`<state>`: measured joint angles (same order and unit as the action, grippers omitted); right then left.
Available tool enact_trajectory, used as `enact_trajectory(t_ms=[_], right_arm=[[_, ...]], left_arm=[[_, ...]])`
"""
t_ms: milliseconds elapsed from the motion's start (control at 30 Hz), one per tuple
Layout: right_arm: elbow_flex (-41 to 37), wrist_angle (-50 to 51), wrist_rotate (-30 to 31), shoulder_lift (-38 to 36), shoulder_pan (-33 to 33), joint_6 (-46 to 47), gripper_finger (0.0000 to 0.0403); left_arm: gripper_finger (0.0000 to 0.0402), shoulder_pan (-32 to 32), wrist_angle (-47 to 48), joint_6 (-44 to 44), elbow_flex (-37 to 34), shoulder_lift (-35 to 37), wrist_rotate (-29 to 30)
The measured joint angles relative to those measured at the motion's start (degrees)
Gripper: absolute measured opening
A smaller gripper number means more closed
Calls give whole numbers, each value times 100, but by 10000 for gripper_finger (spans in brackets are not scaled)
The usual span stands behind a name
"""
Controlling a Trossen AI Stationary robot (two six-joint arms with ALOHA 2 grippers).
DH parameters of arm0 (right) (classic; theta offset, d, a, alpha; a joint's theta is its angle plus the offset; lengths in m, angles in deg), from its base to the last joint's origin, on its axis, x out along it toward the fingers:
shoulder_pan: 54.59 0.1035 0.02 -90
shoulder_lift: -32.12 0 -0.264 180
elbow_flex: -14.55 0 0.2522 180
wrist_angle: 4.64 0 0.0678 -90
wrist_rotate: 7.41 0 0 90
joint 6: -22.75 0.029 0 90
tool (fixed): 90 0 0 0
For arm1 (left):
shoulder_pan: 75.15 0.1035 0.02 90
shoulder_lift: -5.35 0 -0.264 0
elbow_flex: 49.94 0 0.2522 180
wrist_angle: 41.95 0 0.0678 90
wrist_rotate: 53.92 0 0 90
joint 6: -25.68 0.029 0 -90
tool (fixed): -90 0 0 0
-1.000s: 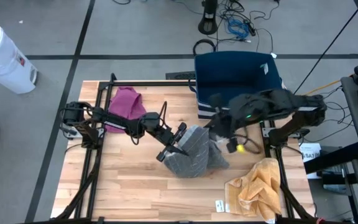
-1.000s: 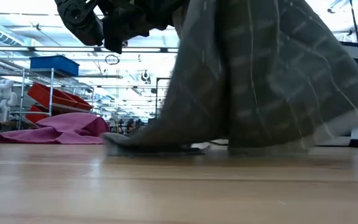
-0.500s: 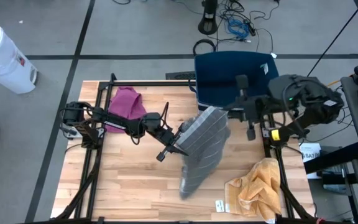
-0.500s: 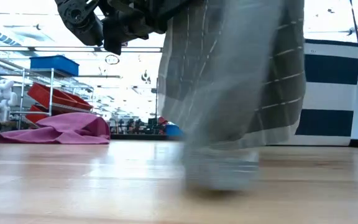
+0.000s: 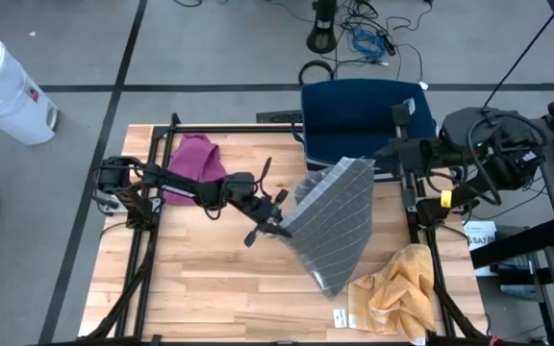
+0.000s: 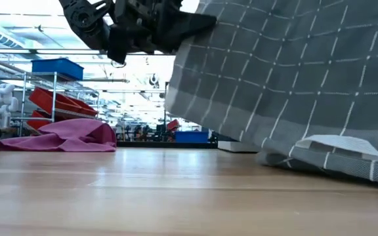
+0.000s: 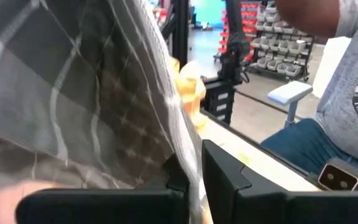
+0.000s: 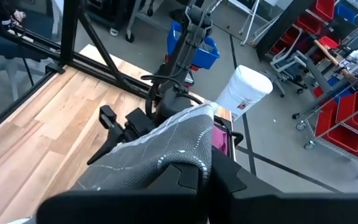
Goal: Fold towel
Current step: Fold the gray checkered towel
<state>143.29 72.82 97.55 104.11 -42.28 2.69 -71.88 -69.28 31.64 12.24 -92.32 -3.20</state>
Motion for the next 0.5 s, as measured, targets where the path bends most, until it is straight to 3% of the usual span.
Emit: enact_trajectory(t_ms=[500], right_arm=[[0, 128, 2, 0, 0, -119, 0]], left_arm=[[39, 8, 1302, 331, 0, 0, 437]])
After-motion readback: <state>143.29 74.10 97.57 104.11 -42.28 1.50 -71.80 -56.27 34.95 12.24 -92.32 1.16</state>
